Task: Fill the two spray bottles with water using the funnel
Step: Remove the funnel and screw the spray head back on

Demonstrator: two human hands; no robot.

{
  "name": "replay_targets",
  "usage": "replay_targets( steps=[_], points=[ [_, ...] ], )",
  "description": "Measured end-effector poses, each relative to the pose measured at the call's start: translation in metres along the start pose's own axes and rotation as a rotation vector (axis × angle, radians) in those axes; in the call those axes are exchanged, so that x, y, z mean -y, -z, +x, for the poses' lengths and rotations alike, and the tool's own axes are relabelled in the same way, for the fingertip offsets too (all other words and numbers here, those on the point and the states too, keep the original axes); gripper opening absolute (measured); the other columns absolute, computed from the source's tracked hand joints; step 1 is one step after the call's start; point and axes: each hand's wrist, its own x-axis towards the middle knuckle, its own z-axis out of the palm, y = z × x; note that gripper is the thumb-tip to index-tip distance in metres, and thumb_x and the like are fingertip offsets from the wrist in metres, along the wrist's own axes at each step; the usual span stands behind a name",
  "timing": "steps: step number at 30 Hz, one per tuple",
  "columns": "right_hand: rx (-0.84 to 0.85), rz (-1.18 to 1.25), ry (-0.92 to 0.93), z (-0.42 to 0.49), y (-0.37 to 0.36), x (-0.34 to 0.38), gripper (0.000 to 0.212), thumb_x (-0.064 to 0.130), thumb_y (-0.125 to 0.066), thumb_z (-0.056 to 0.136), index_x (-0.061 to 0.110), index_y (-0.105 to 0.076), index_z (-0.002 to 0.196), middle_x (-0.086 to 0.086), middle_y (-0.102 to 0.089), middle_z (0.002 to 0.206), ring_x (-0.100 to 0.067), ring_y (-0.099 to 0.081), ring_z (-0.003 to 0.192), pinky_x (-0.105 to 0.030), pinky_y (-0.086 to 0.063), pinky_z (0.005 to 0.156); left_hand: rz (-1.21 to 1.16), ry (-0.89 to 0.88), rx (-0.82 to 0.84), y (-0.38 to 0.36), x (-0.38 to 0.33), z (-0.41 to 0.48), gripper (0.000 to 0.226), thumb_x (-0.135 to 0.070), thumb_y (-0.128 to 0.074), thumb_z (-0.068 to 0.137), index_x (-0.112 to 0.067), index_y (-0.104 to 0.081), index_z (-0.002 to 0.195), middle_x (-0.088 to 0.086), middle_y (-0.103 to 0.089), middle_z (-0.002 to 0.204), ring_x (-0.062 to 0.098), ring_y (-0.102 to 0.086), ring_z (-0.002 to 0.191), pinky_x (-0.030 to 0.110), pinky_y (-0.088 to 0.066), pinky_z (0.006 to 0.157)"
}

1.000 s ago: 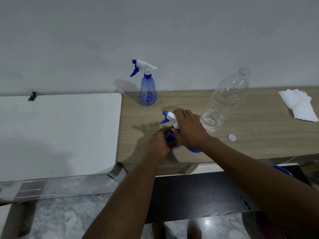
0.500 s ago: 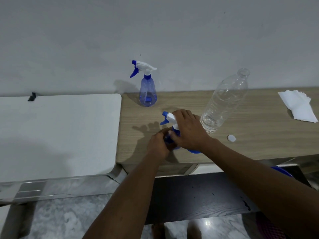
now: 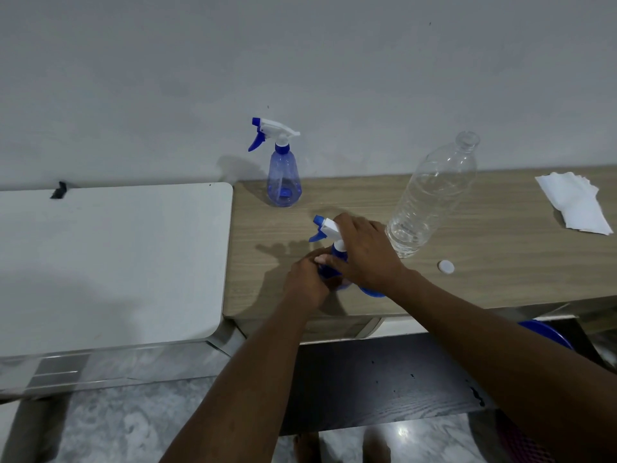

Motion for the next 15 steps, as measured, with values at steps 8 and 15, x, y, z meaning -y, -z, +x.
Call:
replay_targets(
  steps=[8,15],
  points=[
    [-0.042,0.109,-0.052,-0.004,-0.001,0.005,0.036,0.031,-0.069,0.088,0.009,-0.049,0.107,-0.008,-0.062,0.096,-0.027,-0.057,0.08,-0.043,-0.046,0.079,0.018,0.012,0.017,0.002,-0.003,-0.001,0.057,-0.047,-0.086,0.064,-0.039,-0.057,0.112,-0.014,-0.063,0.099,0.012,-0.062,0.092,0.029,-0.05,0.081],
    [-0.147,0.582,-0.322,-0.008,-0.001,0.001,0.035,0.028,-0.087,0.071,0.017,-0.06,0.091,0.006,-0.062,0.078,-0.008,-0.055,0.067,-0.023,-0.045,0.06,-0.098,0.082,0.149,0.013,-0.012,-0.003,0.061,-0.04,-0.091,0.061,-0.026,-0.067,0.115,-0.009,-0.072,0.103,0.01,-0.068,0.091,0.033,-0.055,0.087]
  ],
)
